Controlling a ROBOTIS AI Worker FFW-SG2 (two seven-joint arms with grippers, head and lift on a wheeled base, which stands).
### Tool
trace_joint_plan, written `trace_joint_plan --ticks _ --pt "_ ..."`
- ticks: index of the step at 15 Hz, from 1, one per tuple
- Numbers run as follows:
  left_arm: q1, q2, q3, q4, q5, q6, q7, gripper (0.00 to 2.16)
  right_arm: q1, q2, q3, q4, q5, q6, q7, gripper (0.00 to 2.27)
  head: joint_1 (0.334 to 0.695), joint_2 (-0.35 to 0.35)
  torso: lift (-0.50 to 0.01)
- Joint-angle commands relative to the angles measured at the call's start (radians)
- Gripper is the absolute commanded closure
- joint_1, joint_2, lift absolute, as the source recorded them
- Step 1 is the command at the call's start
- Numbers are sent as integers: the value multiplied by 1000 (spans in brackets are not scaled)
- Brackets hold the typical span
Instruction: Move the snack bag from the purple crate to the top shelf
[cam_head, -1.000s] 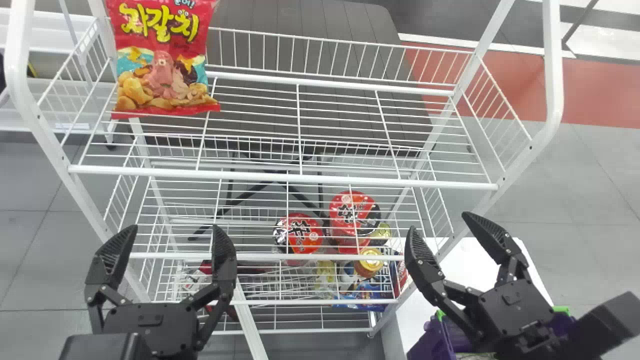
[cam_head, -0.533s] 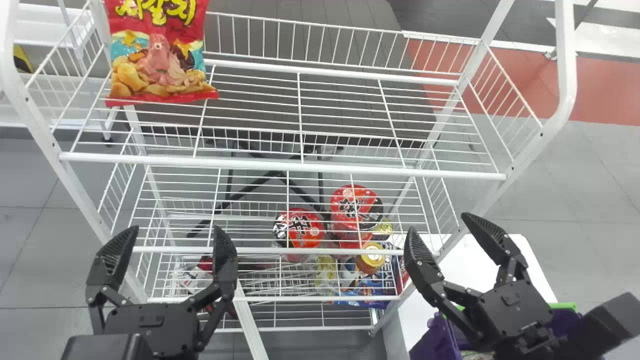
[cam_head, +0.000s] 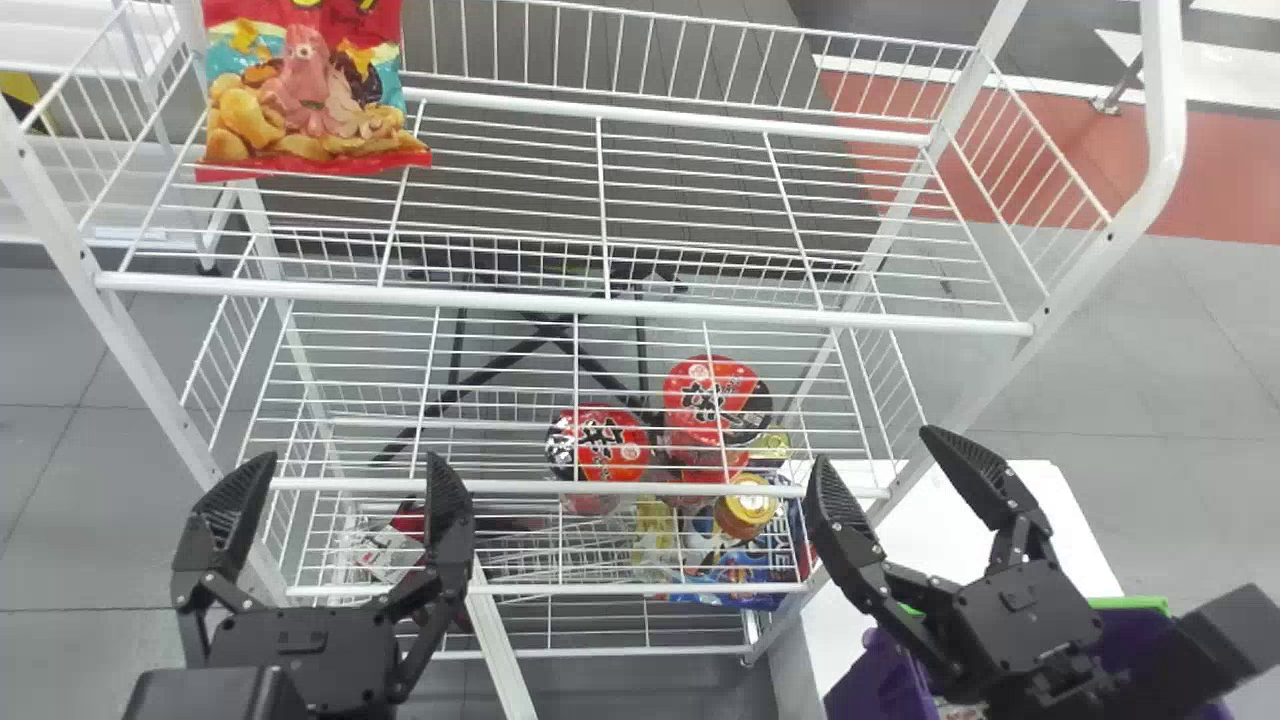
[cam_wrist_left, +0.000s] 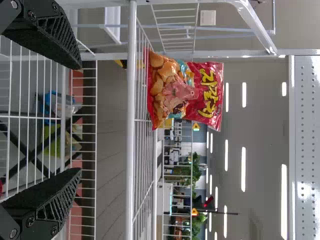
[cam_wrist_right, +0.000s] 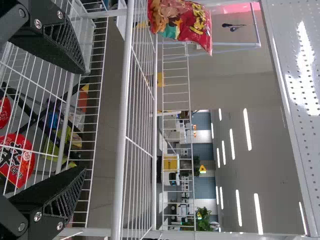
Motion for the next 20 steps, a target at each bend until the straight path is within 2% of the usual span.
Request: trace_joint_plan --ticks 1,20 --pt "-1 0 0 0 0 0 1 87 0 0 0 2 0 0 3 144 695 -175 -196" --pt "-1 1 -2 -6 0 18 0 87 -8 0 0 10 -2 3 15 144 695 -173 -271"
